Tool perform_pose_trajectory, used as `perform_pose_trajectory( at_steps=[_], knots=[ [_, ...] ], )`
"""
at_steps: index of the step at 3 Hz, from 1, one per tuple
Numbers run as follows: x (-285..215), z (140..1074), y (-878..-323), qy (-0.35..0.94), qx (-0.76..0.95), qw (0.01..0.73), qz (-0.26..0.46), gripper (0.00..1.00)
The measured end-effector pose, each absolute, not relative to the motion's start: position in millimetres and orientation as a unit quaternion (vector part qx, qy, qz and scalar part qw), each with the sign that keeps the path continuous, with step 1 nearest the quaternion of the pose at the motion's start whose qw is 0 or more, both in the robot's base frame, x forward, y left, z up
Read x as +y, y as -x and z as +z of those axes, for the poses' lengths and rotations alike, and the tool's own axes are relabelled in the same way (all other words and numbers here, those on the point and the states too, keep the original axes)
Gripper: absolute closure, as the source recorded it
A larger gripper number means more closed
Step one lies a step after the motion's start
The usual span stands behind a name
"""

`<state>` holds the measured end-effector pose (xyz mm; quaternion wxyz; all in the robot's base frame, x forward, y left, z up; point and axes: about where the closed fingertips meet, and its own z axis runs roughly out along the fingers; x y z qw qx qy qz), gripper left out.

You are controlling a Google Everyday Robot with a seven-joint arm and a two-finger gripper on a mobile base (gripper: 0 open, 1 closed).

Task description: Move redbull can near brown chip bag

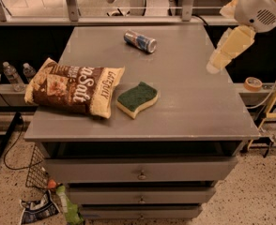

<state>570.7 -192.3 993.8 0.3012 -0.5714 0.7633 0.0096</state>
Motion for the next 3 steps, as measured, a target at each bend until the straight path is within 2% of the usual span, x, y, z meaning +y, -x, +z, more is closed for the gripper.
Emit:
perform_pose_trajectory(
  at_steps=[1,3],
  knots=[
    [-190.9,988.2,-572.6,0.557,0.769,0.313,0.013,0.0],
    [-174.9,970.2,-695.0,0.499,0.787,0.36,0.031,0.0]
  ],
)
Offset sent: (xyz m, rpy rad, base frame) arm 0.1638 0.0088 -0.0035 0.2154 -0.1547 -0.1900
